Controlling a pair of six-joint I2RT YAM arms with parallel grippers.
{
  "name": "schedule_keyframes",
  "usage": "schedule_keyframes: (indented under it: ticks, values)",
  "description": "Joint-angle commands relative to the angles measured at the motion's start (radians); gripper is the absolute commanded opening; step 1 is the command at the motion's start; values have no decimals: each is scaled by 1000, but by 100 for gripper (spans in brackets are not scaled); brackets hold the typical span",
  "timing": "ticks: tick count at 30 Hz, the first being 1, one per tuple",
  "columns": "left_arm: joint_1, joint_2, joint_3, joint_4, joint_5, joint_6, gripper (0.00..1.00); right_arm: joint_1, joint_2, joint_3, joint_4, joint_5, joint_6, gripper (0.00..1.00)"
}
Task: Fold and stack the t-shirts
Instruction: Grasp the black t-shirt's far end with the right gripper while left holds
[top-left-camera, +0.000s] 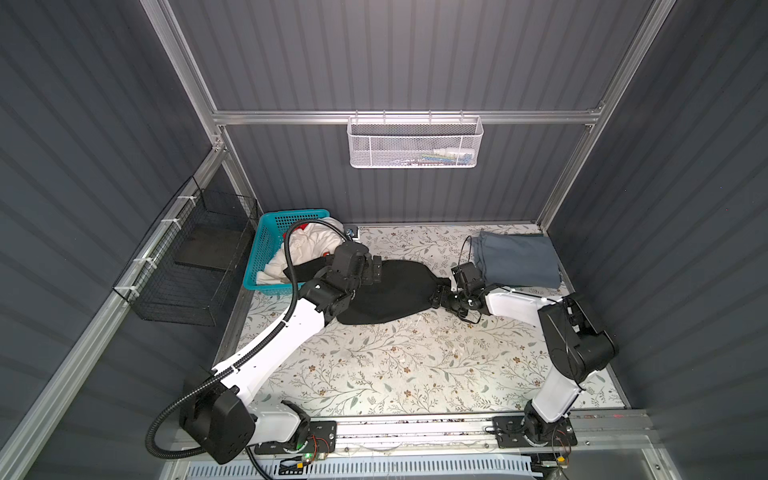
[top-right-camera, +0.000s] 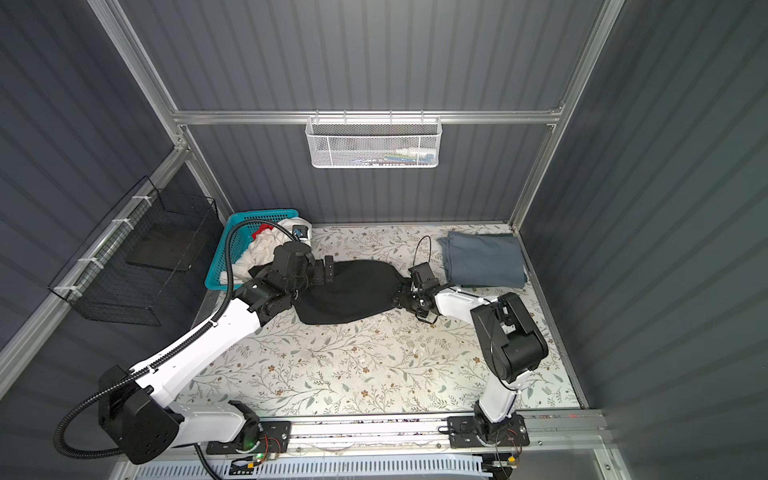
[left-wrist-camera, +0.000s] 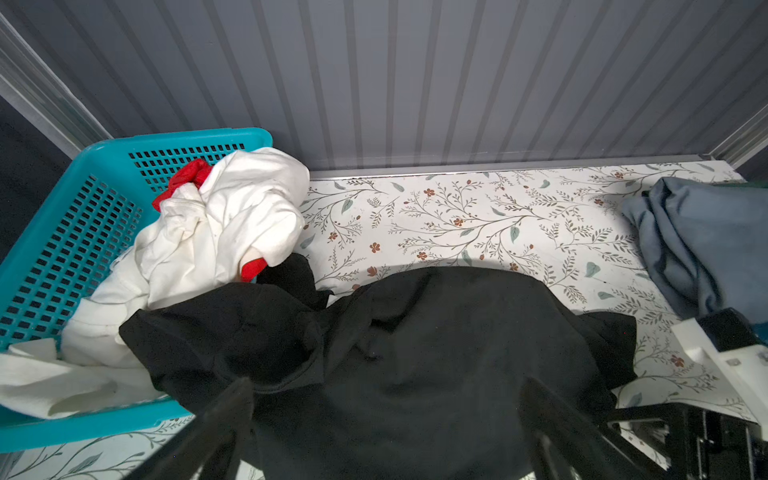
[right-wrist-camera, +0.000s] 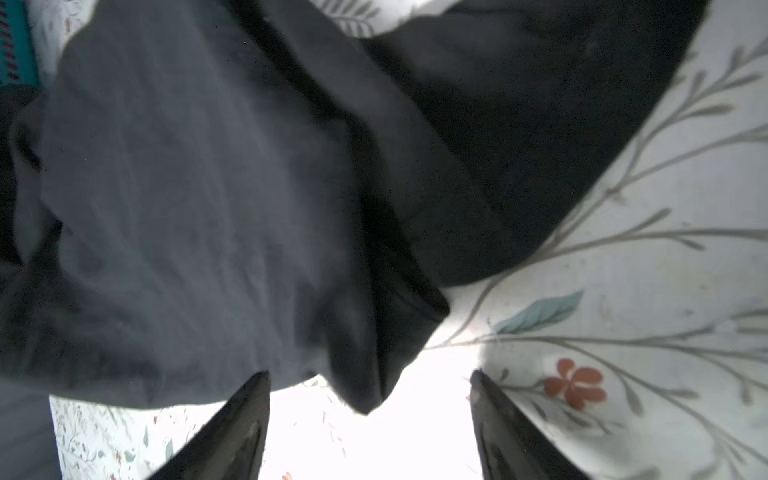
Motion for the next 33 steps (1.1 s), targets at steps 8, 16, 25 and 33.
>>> schedule_keyframes:
  ticks: [8, 16, 25, 33]
  values:
    - [-6, -26, -24, -11, -53, 29, 100, 3, 59, 90, -36, 53, -12, 23]
    - [-5, -37, -34, -15, -69, 39, 100, -36, 8, 202, -169, 195, -115, 0]
    - [-5, -64, -54, -12, -96, 50, 100, -98, -167, 305, -338, 359, -252, 0]
    - [-5, -58, -67, 12, -97, 53, 100, -124, -321, 320, -381, 422, -295, 0]
